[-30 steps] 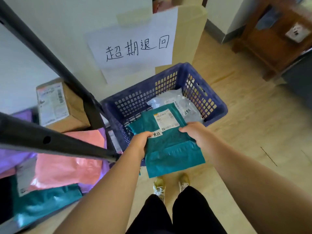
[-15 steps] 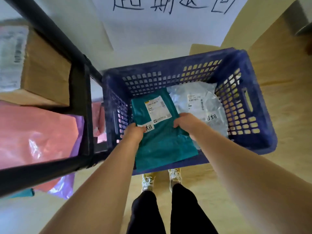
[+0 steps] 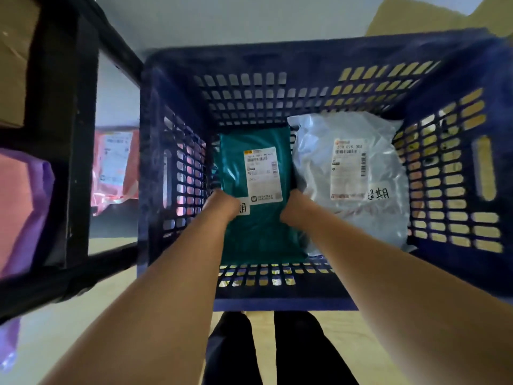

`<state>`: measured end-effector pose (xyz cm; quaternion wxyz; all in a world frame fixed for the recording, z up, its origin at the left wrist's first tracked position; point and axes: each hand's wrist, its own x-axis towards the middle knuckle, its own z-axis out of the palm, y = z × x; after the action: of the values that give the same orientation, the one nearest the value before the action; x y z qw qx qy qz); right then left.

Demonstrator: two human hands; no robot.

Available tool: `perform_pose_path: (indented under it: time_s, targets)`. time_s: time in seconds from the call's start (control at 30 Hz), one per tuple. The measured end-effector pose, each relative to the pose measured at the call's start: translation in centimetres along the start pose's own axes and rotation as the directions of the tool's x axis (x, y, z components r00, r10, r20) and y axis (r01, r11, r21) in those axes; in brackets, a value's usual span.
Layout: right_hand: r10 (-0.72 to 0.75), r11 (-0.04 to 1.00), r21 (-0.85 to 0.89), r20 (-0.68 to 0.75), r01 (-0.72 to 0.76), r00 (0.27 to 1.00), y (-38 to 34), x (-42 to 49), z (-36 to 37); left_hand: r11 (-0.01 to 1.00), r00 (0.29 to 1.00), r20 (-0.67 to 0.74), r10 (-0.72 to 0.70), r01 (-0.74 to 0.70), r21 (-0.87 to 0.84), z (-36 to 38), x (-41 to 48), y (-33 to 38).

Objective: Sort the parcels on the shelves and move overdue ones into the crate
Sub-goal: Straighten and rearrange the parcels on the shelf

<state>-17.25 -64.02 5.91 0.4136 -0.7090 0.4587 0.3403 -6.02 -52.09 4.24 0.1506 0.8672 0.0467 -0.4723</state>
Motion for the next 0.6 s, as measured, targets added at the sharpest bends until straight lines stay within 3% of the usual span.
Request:
perform_pose_path:
  time_s: [0.3,0.43,0.6]
  targets:
    - [0.022,0.998,-0.066,0.033,-0.020,0.999,-0.8,1.8,0.7,0.996,0.997,0.059,-0.058,0.062,-0.066,1.2,1.0,0.1]
    - [-0.005,0.999,-0.054,0.010,0.005,1.000,-1.7,2.0,0.8,0.985,0.997,0.026,-0.069,0.072,-0.159,1.0,1.4,-0.3]
    - [-0.020,0.999,-0.025,0.026,0.021,0.999,-2.5,2.2,1.2,0.989,0.994,-0.065,-0.088,0.080,-0.122,0.2,1.2,0.2]
